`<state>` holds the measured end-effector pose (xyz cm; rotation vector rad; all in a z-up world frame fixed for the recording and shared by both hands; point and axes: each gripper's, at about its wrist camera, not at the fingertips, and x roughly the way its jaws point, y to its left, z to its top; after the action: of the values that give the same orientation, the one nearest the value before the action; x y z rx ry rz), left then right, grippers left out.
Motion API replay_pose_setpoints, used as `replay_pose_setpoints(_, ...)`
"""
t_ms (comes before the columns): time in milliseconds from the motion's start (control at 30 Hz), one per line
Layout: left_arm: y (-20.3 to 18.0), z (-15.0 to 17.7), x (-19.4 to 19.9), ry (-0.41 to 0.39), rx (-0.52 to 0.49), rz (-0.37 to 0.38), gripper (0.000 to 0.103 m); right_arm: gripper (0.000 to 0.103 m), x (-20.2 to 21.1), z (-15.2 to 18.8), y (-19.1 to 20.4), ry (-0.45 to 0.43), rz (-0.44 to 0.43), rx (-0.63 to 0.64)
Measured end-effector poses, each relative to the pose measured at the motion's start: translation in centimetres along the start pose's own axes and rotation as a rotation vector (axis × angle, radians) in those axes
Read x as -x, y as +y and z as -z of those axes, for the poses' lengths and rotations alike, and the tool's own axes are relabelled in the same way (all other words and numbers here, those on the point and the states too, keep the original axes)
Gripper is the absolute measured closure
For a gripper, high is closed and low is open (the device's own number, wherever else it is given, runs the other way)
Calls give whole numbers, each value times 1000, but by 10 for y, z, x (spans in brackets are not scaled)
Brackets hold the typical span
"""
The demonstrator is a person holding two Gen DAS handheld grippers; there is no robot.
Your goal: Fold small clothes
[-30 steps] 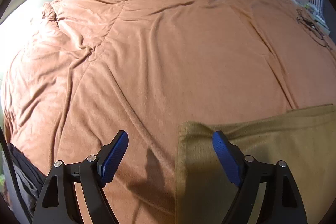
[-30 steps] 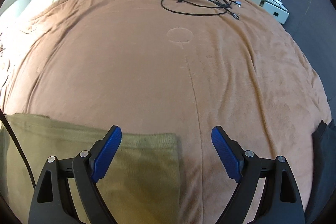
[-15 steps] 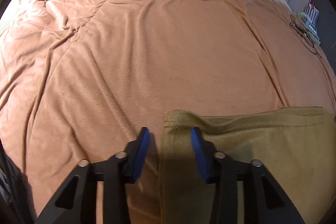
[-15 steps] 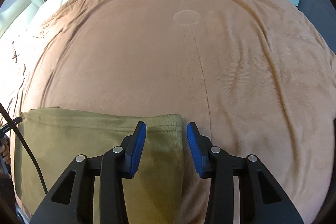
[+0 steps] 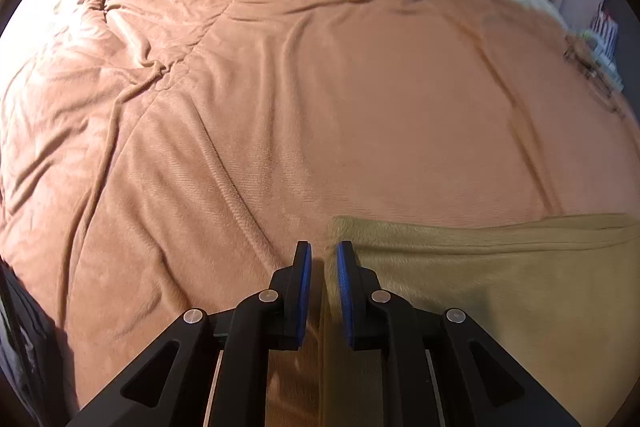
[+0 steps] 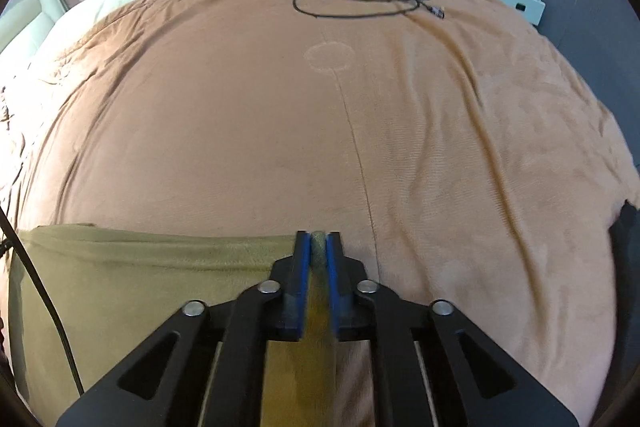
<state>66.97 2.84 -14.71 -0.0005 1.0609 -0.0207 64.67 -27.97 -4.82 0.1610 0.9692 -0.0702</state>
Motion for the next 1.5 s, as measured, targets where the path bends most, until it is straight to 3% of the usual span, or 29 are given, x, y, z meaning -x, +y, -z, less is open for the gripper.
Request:
replay_pose_setpoints(33,2,1,7,-1,2,13,87,62,9,3,3,-4,-10,3)
replay_pose_setpoints(100,4,6,21,-8,6,23,77,34,28,10,4,-33,-24,8)
replay_pose_setpoints(200,7,16,41,-18,30,49,69,34,52,23,0,-44,-52,18)
replay_pose_setpoints(500,6,61,89,-13,51,99,69,34,97,73,-8,-21,-84,36)
replay_pose_setpoints(733,11,114,107,15,68,120,69,34,119,111,-28,27,-104,23)
replay_pose_setpoints(1233,21,216,121,70,104,103,69,34,142,201,-53,82,-94,-5)
replay_pose_setpoints(1500,40,253,133,65,131,66,65,36,156,233,-62,88,-28,-14)
